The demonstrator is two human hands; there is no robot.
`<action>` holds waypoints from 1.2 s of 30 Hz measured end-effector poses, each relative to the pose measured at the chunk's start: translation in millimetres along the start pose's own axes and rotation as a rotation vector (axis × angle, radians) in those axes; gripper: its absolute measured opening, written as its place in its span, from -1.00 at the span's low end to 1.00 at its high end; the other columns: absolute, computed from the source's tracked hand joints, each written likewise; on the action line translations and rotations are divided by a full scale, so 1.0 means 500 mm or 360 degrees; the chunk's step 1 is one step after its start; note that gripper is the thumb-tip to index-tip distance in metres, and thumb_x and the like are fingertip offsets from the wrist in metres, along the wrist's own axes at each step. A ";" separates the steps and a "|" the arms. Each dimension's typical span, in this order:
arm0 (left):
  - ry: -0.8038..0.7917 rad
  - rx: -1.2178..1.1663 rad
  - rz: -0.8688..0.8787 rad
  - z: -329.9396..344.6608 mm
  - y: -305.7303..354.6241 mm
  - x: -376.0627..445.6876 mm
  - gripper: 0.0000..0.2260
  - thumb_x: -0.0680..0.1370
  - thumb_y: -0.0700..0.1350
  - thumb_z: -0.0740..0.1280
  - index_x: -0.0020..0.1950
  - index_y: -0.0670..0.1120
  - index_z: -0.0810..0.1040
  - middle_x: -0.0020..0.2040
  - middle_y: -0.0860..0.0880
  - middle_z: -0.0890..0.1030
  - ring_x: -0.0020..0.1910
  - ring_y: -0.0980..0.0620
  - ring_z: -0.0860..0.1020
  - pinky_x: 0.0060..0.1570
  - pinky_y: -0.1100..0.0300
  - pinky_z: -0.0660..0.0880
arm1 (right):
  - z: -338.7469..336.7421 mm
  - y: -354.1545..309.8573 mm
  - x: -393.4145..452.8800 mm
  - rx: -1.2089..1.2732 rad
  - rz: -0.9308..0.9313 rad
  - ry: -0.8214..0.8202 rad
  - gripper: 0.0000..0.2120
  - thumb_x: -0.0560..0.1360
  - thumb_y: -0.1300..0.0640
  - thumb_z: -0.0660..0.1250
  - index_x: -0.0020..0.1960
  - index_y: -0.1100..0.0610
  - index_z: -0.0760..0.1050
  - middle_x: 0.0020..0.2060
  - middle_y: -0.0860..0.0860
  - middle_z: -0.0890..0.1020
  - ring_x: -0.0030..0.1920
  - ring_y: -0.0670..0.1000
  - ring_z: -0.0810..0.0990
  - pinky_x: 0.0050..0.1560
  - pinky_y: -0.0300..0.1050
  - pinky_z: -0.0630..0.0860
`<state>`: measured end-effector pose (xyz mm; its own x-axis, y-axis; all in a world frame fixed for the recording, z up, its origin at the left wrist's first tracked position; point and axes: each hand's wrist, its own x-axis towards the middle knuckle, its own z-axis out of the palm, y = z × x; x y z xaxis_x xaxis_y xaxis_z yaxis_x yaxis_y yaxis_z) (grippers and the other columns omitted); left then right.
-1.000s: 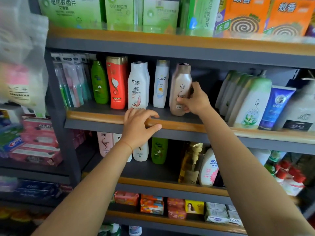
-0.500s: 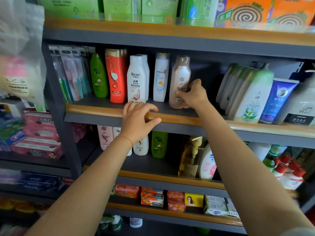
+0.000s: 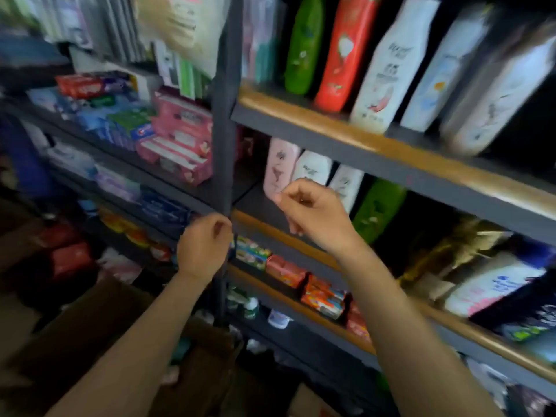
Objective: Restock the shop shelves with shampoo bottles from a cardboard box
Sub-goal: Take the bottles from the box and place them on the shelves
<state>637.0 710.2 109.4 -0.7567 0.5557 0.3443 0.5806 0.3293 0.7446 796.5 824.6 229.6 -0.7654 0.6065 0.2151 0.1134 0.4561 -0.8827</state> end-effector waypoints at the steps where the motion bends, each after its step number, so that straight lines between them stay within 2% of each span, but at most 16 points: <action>1: -0.0131 0.0102 -0.0233 -0.010 -0.076 -0.031 -0.90 0.62 -0.09 0.30 -0.06 0.07 0.56 -0.17 0.00 0.63 -0.17 -0.06 0.61 -0.14 0.00 0.58 | 0.069 0.042 0.007 0.0027 0.0087 -0.0128 -0.80 0.57 0.18 0.37 -0.23 0.13 0.50 -0.49 0.03 0.48 -0.54 -0.06 0.45 -0.44 -0.19 0.42; 3: -0.0318 0.0226 -0.0667 -0.036 -0.225 -0.104 -0.89 0.65 -0.05 0.25 -0.01 0.04 0.56 -0.10 0.01 0.61 -0.08 -0.07 0.59 -0.09 0.05 0.52 | 0.217 0.133 0.008 0.0067 0.0300 -0.0404 -0.81 0.58 0.12 0.36 -0.22 0.07 0.51 -0.46 0.03 0.52 -0.48 -0.04 0.51 -0.38 -0.12 0.48; 6: -0.0401 0.0304 -0.1187 -0.080 -0.429 -0.238 -0.81 0.65 -0.07 0.22 0.10 -0.07 0.61 0.04 -0.08 0.64 0.07 -0.14 0.58 0.01 0.07 0.48 | 0.451 0.273 -0.025 0.0070 0.0678 -0.0809 -0.84 0.60 0.12 0.33 -0.17 0.08 0.49 -0.37 0.03 0.56 -0.43 -0.04 0.55 -0.34 -0.09 0.52; 9: -0.0443 0.0389 -0.1469 -0.116 -0.594 -0.373 -0.82 0.62 -0.06 0.27 0.12 -0.05 0.63 0.08 -0.10 0.66 0.07 -0.15 0.60 0.03 0.08 0.52 | 0.663 0.403 -0.094 -0.0009 0.0989 -0.1071 -0.83 0.59 0.16 0.32 -0.17 0.10 0.45 -0.32 0.01 0.55 -0.42 -0.10 0.53 -0.40 -0.21 0.50; 11: -0.0500 0.0502 -0.1538 -0.129 -0.681 -0.438 -0.79 0.62 -0.04 0.26 0.13 -0.07 0.63 0.06 -0.12 0.66 0.05 -0.16 0.60 0.08 0.02 0.53 | 0.776 0.481 -0.142 -0.0112 0.1151 -0.1181 -0.84 0.59 0.18 0.30 -0.17 0.10 0.45 -0.32 0.03 0.54 -0.38 -0.08 0.52 -0.43 -0.23 0.49; 13: -0.0559 0.0637 -0.1437 -0.130 -0.753 -0.480 -0.76 0.63 -0.01 0.24 0.15 -0.07 0.63 0.07 -0.13 0.64 0.09 -0.16 0.57 0.14 0.01 0.47 | 0.865 0.548 -0.182 -0.0205 0.1258 -0.1231 -0.89 0.60 0.21 0.28 -0.11 0.12 0.47 -0.29 0.07 0.53 -0.35 -0.03 0.52 -0.46 -0.29 0.45; 14: -0.0581 0.0685 -0.1347 -0.127 -0.783 -0.493 -0.74 0.64 0.00 0.23 0.16 -0.07 0.64 0.08 -0.13 0.63 0.13 -0.16 0.55 0.18 0.01 0.42 | 0.901 0.582 -0.197 -0.0277 0.1267 -0.1237 -0.94 0.59 0.24 0.27 -0.02 0.18 0.52 -0.21 0.12 0.56 -0.25 0.04 0.55 -0.41 -0.28 0.45; 17: -0.0598 0.0687 -0.1045 -0.107 -0.859 -0.512 -0.68 0.64 0.08 0.16 0.16 -0.03 0.64 0.15 -0.06 0.61 0.24 -0.09 0.49 0.37 -0.02 0.21 | 0.986 0.697 -0.228 -0.0548 0.1193 -0.1166 -0.70 0.54 0.35 0.29 0.26 0.36 0.47 0.17 0.28 0.57 0.20 0.21 0.54 0.05 -0.12 0.43; 19: -0.0624 0.0746 -0.0916 -0.090 -0.907 -0.515 -0.59 0.61 0.15 0.07 0.14 0.01 0.64 0.15 -0.02 0.62 0.26 -0.04 0.48 0.43 0.02 0.04 | 1.028 0.764 -0.244 -0.0746 0.1153 -0.1178 -0.60 0.52 0.34 0.31 0.34 0.34 0.42 0.31 0.28 0.49 0.34 0.22 0.46 0.28 -0.10 0.33; 22: -0.0597 0.0949 -0.0800 -0.064 -0.953 -0.524 -0.57 0.58 0.15 0.05 0.03 0.00 0.66 0.01 -0.02 0.65 0.17 -0.05 0.51 0.43 0.03 -0.05 | 1.082 0.846 -0.263 -0.1004 0.1045 -0.1211 -0.52 0.52 0.25 0.32 0.41 0.22 0.35 0.40 0.25 0.37 0.41 0.22 0.34 0.38 -0.06 0.25; 25: -0.0488 0.1056 -0.0696 -0.046 -0.964 -0.534 -0.61 0.54 0.13 0.11 -0.13 -0.04 0.67 -0.16 -0.03 0.63 0.04 -0.08 0.54 0.43 -0.01 -0.02 | 1.108 0.885 -0.284 -0.1234 0.0841 -0.1031 -0.59 0.50 0.16 0.36 0.31 0.19 0.37 0.32 0.26 0.38 0.31 0.28 0.38 0.30 0.03 0.35; 28: -0.0463 0.1049 -0.0681 -0.044 -0.967 -0.540 -0.61 0.53 0.12 0.11 -0.15 -0.05 0.67 -0.18 -0.02 0.64 0.03 -0.07 0.54 0.44 -0.01 -0.04 | 1.109 0.891 -0.303 -0.1423 0.0697 -0.1030 -0.55 0.51 0.08 0.38 0.31 0.19 0.33 0.33 0.22 0.38 0.31 0.24 0.39 0.28 0.10 0.40; 30: -0.0495 0.1045 -0.0693 -0.046 -0.964 -0.537 -0.59 0.53 0.12 0.09 -0.13 -0.04 0.68 -0.16 -0.01 0.64 0.05 -0.06 0.53 0.45 0.00 -0.07 | 1.109 0.881 -0.309 -0.1417 0.0807 -0.1166 -0.43 0.46 0.10 0.46 0.36 0.18 0.28 0.36 0.19 0.37 0.34 0.20 0.39 0.29 0.06 0.40; 33: -0.0527 0.1057 -0.0709 -0.048 -0.962 -0.533 -0.58 0.51 0.13 0.07 -0.14 -0.02 0.67 -0.17 0.00 0.64 0.04 -0.06 0.53 0.45 -0.02 -0.04 | 1.111 0.861 -0.321 -0.1174 0.1288 -0.1359 -0.21 0.36 0.07 0.56 0.46 0.11 0.22 0.38 0.13 0.36 0.36 0.18 0.41 0.28 0.05 0.43; 36: -0.0612 0.0994 -0.0775 -0.059 -0.955 -0.524 -0.56 0.51 0.14 0.05 -0.09 0.01 0.69 -0.12 0.01 0.65 0.09 -0.05 0.51 0.46 0.02 -0.09 | 1.102 0.833 -0.336 -0.0863 0.1632 -0.1255 -0.05 0.33 0.10 0.58 0.56 0.04 0.12 0.45 0.11 0.33 0.39 0.18 0.40 0.31 0.07 0.44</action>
<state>549.1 384.9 -319.5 -0.8746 0.4266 -0.2303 0.3633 0.8913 0.2711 623.3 553.7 -404.3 -0.3232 0.3804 -0.8665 0.9201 0.3403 -0.1938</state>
